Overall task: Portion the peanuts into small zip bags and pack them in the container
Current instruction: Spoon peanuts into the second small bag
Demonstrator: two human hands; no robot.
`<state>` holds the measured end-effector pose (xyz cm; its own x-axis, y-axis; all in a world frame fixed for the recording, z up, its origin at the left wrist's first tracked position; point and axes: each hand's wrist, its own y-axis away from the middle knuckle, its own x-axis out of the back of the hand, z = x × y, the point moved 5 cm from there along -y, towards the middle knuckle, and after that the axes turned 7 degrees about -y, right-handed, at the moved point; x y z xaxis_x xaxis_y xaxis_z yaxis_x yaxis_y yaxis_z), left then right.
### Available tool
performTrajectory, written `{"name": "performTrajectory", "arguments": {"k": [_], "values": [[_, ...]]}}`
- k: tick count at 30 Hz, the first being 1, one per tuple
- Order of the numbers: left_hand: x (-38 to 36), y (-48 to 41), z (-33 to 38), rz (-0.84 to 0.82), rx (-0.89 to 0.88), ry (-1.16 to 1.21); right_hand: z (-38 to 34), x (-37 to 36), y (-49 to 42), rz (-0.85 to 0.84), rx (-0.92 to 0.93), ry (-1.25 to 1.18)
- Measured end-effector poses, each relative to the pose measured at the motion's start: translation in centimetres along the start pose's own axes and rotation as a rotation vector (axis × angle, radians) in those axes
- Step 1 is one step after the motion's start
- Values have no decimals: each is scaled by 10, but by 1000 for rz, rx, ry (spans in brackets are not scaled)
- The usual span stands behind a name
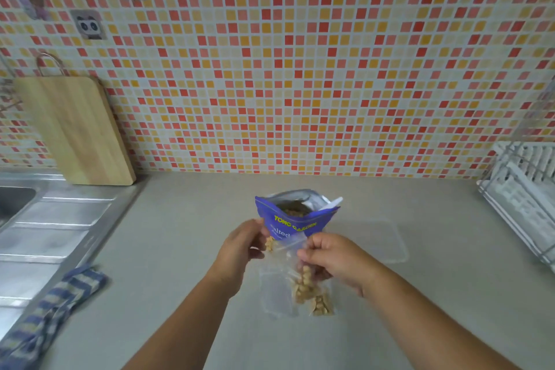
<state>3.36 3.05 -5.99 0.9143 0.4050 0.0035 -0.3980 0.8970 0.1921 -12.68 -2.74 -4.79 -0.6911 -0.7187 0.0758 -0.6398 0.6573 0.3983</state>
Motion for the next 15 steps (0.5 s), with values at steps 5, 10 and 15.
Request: {"name": "performTrajectory", "arguments": {"k": [5, 10, 15], "values": [[9, -2, -78, 158, 246, -680, 67, 15, -26, 295, -151, 342], [0, -8, -108, 132, 253, -936, 89, 8, -37, 421, -171, 462], [4, -12, -106, 128, 284, -1001, 98, 6, -41, 483, -159, 538]]}}
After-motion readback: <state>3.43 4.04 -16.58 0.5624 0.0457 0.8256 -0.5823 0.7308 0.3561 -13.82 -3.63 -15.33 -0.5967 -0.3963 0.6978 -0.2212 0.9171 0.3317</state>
